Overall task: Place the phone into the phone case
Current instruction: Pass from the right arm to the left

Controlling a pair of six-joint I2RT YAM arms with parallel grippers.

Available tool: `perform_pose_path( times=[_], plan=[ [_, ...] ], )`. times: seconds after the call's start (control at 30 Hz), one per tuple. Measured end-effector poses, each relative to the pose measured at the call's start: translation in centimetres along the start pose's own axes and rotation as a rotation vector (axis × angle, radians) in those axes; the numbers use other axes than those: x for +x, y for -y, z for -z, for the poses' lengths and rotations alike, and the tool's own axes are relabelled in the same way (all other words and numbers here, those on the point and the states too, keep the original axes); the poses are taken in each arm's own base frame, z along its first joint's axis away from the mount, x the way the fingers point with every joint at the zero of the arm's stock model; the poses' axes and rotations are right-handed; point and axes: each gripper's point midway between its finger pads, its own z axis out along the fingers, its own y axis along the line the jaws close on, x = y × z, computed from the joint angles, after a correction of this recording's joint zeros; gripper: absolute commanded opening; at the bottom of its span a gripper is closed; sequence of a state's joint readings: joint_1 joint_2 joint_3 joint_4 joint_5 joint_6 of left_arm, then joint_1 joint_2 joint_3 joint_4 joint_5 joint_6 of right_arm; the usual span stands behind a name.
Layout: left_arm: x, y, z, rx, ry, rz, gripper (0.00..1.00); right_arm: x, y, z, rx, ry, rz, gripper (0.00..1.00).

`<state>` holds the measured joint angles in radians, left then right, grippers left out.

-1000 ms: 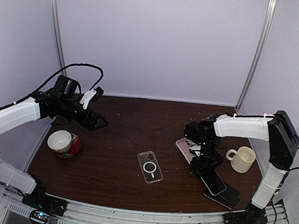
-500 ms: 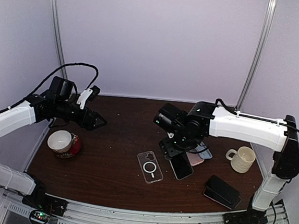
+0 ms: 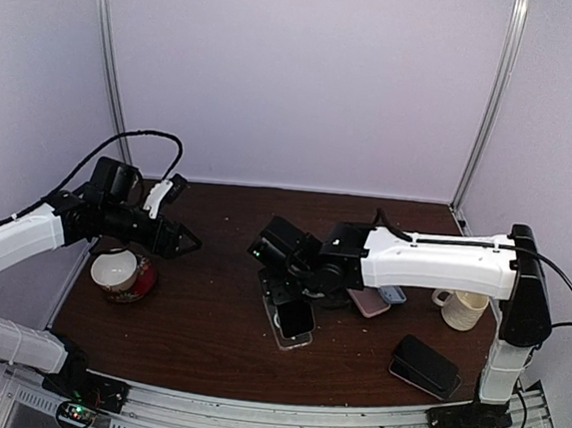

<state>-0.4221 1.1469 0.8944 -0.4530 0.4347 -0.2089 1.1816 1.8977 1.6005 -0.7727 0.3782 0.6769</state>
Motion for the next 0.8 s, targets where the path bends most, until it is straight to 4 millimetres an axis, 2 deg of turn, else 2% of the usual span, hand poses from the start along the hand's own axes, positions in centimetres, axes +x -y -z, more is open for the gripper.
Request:
perform_pose_path(
  times=[0.1, 0.17, 0.33, 0.43, 0.5, 0.6, 0.67, 0.73, 0.8],
  plan=[
    [-0.8, 1.9, 0.3, 0.069, 0.042, -0.043, 0.80, -2.0, 0.2, 1.3, -0.029, 0.052, -0.056, 0.45],
    [-1.4, 4.0, 0.6, 0.130, 0.079, -0.096, 0.80, -4.4, 0.1, 3.2, -0.080, 0.124, -0.108, 0.44],
    [-3.8, 10.6, 2.5, 0.292, 0.239, -0.300, 0.84, -12.5, -0.7, 10.9, -0.267, 0.370, -0.266, 0.43],
    [-5.0, 12.7, 4.0, 0.337, 0.381, -0.405, 0.84, -16.3, -1.2, 15.2, -0.398, 0.499, -0.359, 0.42],
    [-5.3, 13.5, 4.5, 0.352, 0.465, -0.457, 0.81, -17.2, -1.4, 16.5, -0.443, 0.535, -0.385, 0.41],
    [-5.6, 14.1, 4.2, 0.343, 0.531, -0.493, 0.72, -18.2, -2.0, 17.4, -0.499, 0.567, -0.408, 0.41],
    [-6.0, 14.6, 4.0, 0.337, 0.562, -0.508, 0.63, -18.4, -2.3, 17.7, -0.519, 0.573, -0.414, 0.41],
    [-6.5, 15.4, 4.1, 0.340, 0.597, -0.530, 0.46, -18.7, -2.4, 18.0, -0.535, 0.583, -0.424, 0.41],
    [-6.9, 16.0, 4.3, 0.335, 0.633, -0.552, 0.37, -18.9, -2.5, 18.2, -0.546, 0.590, -0.436, 0.41]
  ],
)
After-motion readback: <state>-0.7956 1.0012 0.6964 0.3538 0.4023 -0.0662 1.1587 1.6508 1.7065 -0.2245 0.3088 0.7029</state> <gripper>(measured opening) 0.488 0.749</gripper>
